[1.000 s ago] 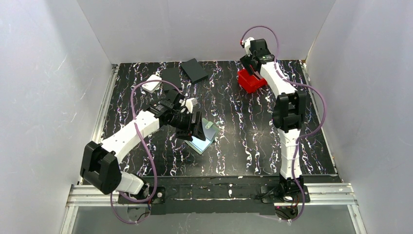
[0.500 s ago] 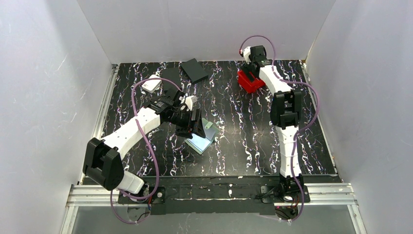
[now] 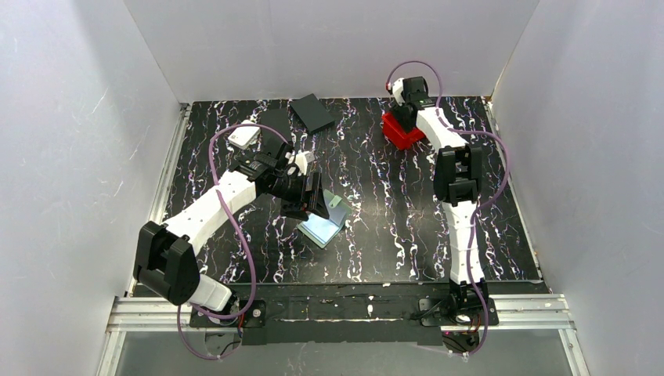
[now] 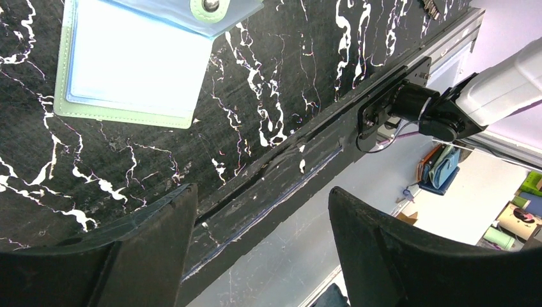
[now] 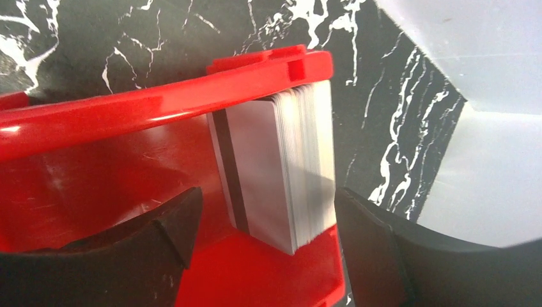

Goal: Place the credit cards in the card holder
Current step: Pick up the credit card from the storage box.

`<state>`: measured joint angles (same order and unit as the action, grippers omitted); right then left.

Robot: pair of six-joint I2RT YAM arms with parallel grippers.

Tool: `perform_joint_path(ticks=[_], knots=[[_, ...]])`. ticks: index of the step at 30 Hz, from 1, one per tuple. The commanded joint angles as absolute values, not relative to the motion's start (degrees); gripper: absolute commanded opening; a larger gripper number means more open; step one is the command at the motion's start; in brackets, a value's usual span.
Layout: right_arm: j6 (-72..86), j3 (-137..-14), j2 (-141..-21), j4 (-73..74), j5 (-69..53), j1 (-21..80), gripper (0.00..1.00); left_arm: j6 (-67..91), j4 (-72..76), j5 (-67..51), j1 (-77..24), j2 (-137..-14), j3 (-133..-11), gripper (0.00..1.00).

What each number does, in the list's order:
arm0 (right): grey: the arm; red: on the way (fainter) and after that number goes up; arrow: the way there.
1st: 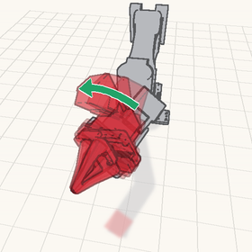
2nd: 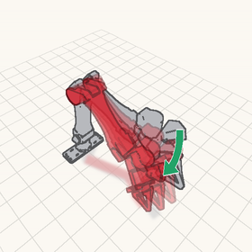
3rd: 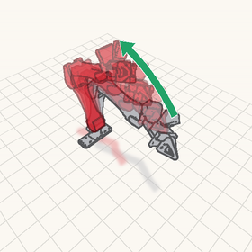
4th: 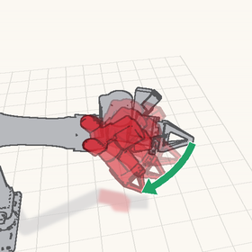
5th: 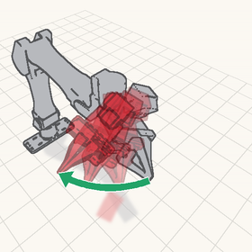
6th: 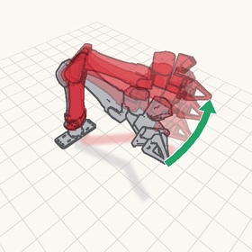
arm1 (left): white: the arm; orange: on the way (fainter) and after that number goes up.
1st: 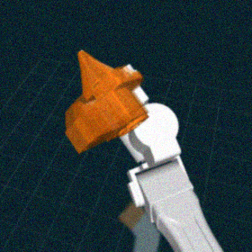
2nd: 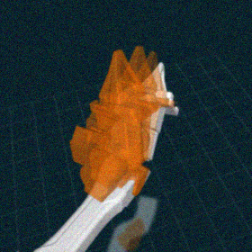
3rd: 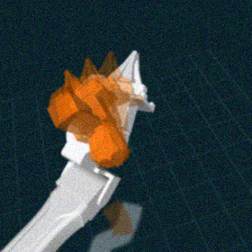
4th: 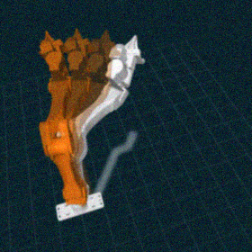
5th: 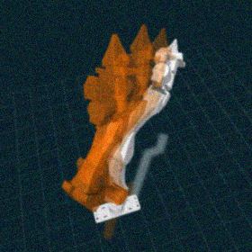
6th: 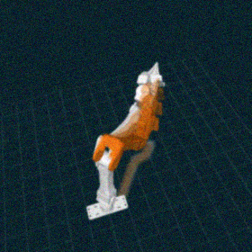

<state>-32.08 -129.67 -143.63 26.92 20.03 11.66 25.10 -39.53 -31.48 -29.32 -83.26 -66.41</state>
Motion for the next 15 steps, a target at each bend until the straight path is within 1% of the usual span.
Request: perform_joint_path(ticks=[1,4,7,9,15], knots=[[-32.9,-132.9,-145.2,25.1,20.6,11.2,0.82,24.5,-40.8,-33.1,-28.9,-83.7,-68.9,0.74],[-32.9,-133.0,-145.6,24.6,21.7,11.2,0.76,24.7,-40.8,-33.1,-28.9,-83.8,-68.9,0.74],[-33.0,-133.0,-146.0,24.1,23.0,11.2,0.73,24.8,-40.8,-33.1,-29.0,-83.9,-68.7,0.74],[-33.0,-133.1,-145.9,23.4,24.1,11.1,0.68,24.9,-40.9,-33.1,-28.9,-83.8,-68.7,0.74],[-33.0,-133.9,-145.3,22.2,25.3,11.1,0.61,25.0,-40.8,-33.1,-28.9,-83.8,-68.9,0.74]])
